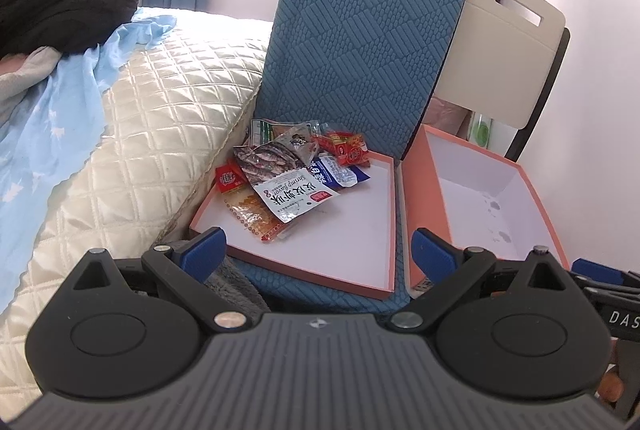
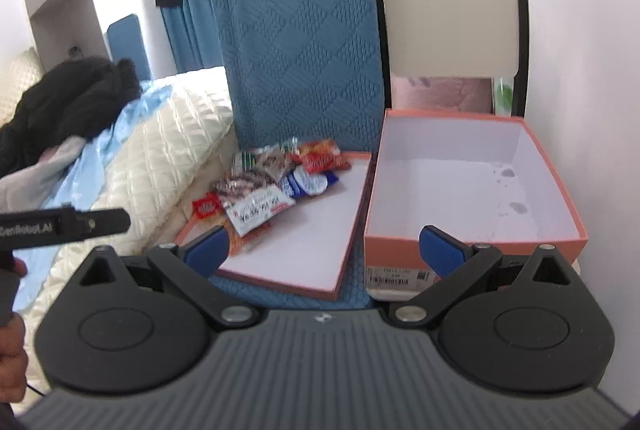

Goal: Organize snacks
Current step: 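Reach the left tool to the clear fish-snack bag while the right tool reaches the red-orange sausage bag, then close the left tool on the fish bag while the right tool grips the sausage bag, then carry both held bags up and over into the empty shoebox, then open the left tool to drop the fish bag into the shoebox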

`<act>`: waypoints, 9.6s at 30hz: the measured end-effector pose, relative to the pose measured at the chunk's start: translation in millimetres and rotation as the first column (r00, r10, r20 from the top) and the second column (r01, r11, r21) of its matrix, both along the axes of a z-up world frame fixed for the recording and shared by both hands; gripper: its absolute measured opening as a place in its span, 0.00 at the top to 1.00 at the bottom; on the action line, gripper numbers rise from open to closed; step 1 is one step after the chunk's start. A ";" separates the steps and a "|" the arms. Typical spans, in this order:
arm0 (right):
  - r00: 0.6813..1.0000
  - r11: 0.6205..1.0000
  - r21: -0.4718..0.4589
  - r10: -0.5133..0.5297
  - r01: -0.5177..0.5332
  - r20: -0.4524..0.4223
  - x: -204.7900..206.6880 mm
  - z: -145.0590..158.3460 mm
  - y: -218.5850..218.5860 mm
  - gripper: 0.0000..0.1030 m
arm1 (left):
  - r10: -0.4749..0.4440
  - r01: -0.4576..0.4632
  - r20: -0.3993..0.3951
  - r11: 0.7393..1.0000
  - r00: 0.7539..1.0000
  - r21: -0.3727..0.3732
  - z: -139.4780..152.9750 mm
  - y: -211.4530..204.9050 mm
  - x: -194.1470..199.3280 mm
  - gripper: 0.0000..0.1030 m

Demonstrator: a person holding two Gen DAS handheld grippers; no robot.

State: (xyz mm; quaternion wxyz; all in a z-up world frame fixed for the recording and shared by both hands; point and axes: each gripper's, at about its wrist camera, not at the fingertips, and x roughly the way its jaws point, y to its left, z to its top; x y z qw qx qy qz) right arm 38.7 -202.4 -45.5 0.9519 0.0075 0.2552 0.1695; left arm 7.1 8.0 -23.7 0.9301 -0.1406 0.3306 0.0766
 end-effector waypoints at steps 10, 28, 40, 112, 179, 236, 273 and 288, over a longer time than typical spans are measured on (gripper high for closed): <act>0.997 0.999 0.000 0.041 -0.041 -0.070 17.5 -21.6 6.3 0.00 | 0.029 -0.029 -0.047 1.000 0.998 -0.005 -19.2 12.8 14.6 0.02; 0.997 0.998 -0.036 0.039 -0.042 -0.062 75.9 -26.3 29.6 0.00 | 0.053 -0.053 -0.090 0.999 0.995 -0.006 -42.7 35.6 71.4 0.02; 0.996 0.997 -0.049 0.048 -0.052 -0.075 117.0 -28.0 41.0 0.00 | 0.047 -0.049 -0.132 0.999 0.990 -0.013 -65.4 48.2 108.9 0.02; 0.950 0.967 -0.154 0.158 -0.204 -0.268 458.0 -135.2 151.6 0.01 | 0.304 -0.347 -0.301 0.932 0.904 -0.100 -249.6 113.2 359.6 0.04; 0.971 0.972 -0.195 0.083 -0.128 -0.223 222.4 -63.9 108.3 0.38 | 0.102 -0.136 -0.144 0.960 0.984 -0.245 -122.6 72.3 171.1 0.60; 0.998 0.996 -0.081 -0.034 0.039 0.055 201.4 56.0 -53.1 0.38 | -0.158 0.172 0.100 0.973 0.982 -0.152 0.1 -73.3 234.5 0.60; 0.967 0.985 -0.086 -0.163 0.149 -0.198 305.2 -68.8 -138.7 0.36 | -0.290 0.259 -0.164 0.948 0.943 -0.186 -127.7 -179.7 351.3 0.59; 0.962 0.973 -0.131 -0.213 0.192 -0.168 299.5 -55.9 -143.7 0.19 | -0.270 0.258 -0.094 0.958 0.958 -0.121 -90.9 -169.4 323.1 0.22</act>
